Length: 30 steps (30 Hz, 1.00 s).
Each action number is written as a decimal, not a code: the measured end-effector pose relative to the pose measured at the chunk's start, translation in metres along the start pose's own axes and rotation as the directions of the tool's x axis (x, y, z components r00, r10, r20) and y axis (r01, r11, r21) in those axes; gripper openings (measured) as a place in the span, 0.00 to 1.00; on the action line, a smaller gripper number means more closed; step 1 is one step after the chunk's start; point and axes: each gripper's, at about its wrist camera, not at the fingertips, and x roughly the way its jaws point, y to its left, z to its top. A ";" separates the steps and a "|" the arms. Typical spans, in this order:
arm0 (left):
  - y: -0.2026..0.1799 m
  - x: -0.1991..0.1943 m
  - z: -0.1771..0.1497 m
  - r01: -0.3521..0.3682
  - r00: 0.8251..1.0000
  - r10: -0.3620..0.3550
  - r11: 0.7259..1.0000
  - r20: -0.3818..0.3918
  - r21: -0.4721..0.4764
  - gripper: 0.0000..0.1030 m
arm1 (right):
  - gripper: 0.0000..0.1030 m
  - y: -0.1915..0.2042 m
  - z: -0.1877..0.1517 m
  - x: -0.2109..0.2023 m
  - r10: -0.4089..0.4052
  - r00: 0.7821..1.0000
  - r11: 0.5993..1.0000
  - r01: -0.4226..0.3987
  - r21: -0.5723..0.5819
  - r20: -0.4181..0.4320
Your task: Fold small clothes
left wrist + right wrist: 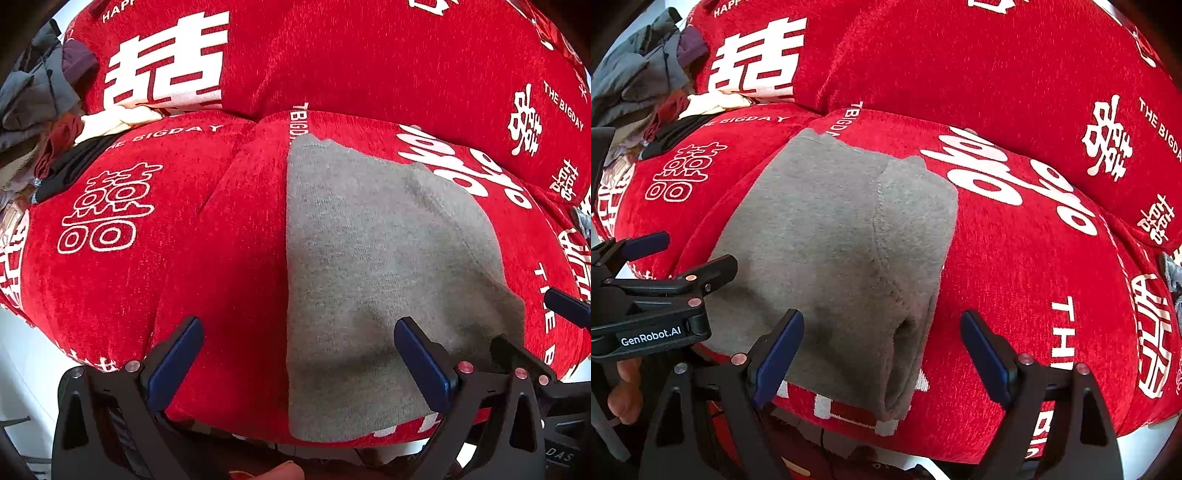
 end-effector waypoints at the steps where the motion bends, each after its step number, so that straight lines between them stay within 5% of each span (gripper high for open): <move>1: -0.001 0.002 0.001 0.000 1.000 0.000 1.000 -0.006 0.001 1.00 | 0.86 0.000 0.001 0.001 0.001 1.000 1.000 -0.001 0.000 -0.003; 30: 0.006 0.025 0.022 0.051 0.997 -0.053 0.998 -0.064 -0.025 1.00 | 0.86 0.008 0.025 0.019 -0.022 0.998 0.999 0.019 -0.039 -0.065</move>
